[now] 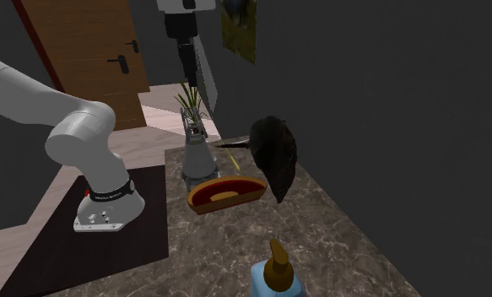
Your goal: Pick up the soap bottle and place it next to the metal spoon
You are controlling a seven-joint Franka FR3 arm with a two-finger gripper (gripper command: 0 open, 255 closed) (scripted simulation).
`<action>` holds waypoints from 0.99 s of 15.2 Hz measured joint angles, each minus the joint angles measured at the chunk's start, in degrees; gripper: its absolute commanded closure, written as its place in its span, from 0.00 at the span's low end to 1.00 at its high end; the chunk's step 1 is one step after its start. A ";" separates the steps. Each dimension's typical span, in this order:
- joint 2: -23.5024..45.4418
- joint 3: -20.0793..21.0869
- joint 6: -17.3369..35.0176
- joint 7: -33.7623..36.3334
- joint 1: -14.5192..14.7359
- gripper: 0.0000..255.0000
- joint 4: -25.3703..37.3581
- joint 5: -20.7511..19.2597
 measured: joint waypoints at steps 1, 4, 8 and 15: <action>0.00 0.00 0.00 0.00 0.00 0.00 0.00 0.00; 1.15 -2.45 1.77 -2.62 -0.88 0.00 -0.77 -1.76; 4.33 -6.43 5.48 -6.88 -2.27 0.00 -1.41 -4.43; 11.30 -14.27 11.98 -15.10 -4.65 0.00 -0.77 -8.62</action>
